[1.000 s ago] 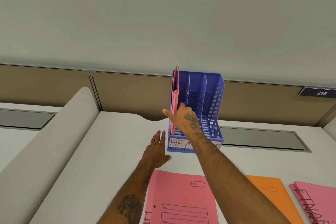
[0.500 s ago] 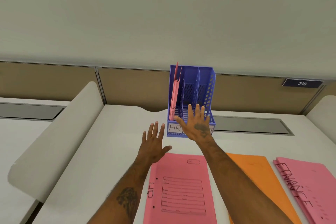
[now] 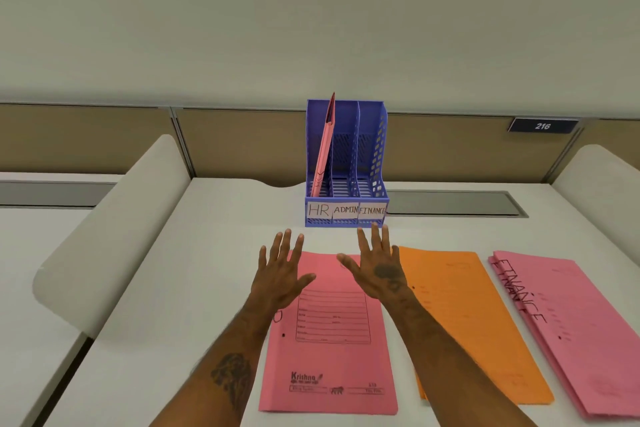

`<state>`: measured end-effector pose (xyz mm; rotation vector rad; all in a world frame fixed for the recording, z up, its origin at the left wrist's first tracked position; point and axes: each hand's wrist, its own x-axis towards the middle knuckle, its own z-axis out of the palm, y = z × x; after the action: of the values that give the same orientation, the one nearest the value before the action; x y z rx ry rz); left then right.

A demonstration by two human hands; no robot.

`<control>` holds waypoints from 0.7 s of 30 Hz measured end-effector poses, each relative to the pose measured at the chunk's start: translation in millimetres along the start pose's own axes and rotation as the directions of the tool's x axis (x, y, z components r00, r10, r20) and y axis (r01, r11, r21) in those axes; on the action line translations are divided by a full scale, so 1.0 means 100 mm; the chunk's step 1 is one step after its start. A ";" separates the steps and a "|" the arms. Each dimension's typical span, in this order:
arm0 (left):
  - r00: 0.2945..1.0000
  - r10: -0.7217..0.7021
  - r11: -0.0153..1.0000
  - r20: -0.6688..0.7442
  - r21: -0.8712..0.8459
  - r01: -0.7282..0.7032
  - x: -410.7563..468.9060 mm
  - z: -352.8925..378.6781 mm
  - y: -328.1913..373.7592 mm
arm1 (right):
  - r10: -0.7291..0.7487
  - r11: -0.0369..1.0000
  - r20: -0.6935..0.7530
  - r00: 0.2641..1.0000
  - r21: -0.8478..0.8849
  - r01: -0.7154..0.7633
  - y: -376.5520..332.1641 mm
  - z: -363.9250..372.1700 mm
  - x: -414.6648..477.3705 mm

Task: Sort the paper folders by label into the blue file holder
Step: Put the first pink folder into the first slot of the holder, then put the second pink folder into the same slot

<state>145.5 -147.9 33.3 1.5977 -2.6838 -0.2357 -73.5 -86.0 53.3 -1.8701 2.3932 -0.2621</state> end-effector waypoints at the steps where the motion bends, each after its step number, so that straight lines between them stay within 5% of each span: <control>1: 1.000 -0.004 1.000 0.010 -0.001 0.004 -0.06 0.03 0.03 | 0.001 1.000 0.030 1.000 0.004 -0.001 0.04 0.07 -0.10; 21: 0.979 -0.123 0.989 0.164 -0.064 0.135 -0.94 0.71 0.23 | -0.005 1.000 0.285 0.959 0.019 0.000 0.35 0.78 -1.09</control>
<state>164.1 -46.1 -27.4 1.8053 -2.6492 -0.4799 -66.5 22.1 -33.6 -1.7650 2.1878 -0.0127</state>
